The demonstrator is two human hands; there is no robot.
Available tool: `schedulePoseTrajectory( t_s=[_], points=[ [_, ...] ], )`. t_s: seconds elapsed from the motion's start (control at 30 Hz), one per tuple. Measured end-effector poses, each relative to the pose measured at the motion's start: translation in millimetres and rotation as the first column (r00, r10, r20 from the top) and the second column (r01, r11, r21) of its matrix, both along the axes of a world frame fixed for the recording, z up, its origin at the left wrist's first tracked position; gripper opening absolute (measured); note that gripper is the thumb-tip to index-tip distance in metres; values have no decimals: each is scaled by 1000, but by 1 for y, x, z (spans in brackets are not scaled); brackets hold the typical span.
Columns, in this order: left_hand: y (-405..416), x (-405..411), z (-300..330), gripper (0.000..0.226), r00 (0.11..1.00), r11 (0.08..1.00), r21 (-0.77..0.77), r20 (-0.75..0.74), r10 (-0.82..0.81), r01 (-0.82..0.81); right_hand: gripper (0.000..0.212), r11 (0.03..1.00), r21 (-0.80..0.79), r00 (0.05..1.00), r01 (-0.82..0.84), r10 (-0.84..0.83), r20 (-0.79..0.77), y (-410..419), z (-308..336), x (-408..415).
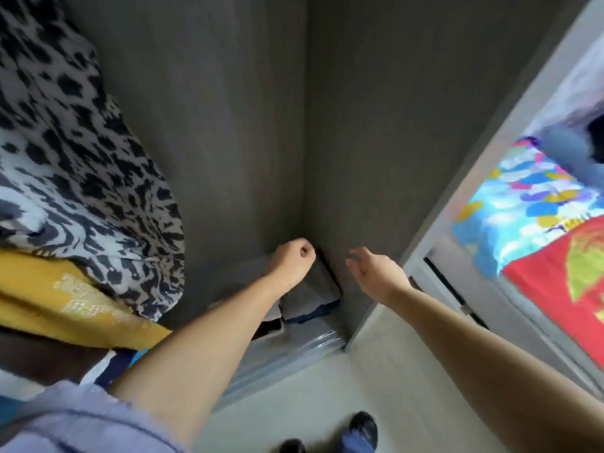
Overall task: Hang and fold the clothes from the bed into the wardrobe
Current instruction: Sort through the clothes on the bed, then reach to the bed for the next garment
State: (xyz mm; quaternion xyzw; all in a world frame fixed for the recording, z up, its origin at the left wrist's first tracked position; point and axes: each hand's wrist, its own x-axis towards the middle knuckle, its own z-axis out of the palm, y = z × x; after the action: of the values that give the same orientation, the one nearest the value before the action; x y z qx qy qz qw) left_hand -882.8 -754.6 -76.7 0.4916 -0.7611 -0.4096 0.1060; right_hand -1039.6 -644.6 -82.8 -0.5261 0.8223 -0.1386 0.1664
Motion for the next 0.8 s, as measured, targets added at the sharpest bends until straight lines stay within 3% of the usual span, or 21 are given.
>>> schedulePoseTrajectory(
  t_s=[0.1, 0.2, 0.3, 0.4, 0.6, 0.8],
  points=[
    [49, -54, 13, 16, 974, 974, -51, 61, -219, 223, 35, 993, 24, 992, 116, -114, -61, 65, 11, -37],
    [113, -114, 21, 17, 860, 860, -71, 128, -494, 505, 33, 958, 68, 959, 280, -275, -68, 135, 27, -82],
    [177, -178, 26, 17, 745, 747, -57, 152, -649, 662, 33, 903, 66, 903, 424, -416, -102, 218, 39, -129],
    [239, -247, 28, 20, 646, 646, -67, 187, -740, 760, 31, 857, 130, 864, 498, -477, -164, 314, 43, -172],
    [373, -356, 26, 24, 465, 463, -62, 199, -862, 884, 37, 681, 196, 707, 706, -695, -132, 496, 43, -248],
    [451, -426, 29, 25, 350, 349, -44, 213, -912, 936, 39, 603, 212, 634, 769, -762, -133, 589, 43, -311]
  ],
)
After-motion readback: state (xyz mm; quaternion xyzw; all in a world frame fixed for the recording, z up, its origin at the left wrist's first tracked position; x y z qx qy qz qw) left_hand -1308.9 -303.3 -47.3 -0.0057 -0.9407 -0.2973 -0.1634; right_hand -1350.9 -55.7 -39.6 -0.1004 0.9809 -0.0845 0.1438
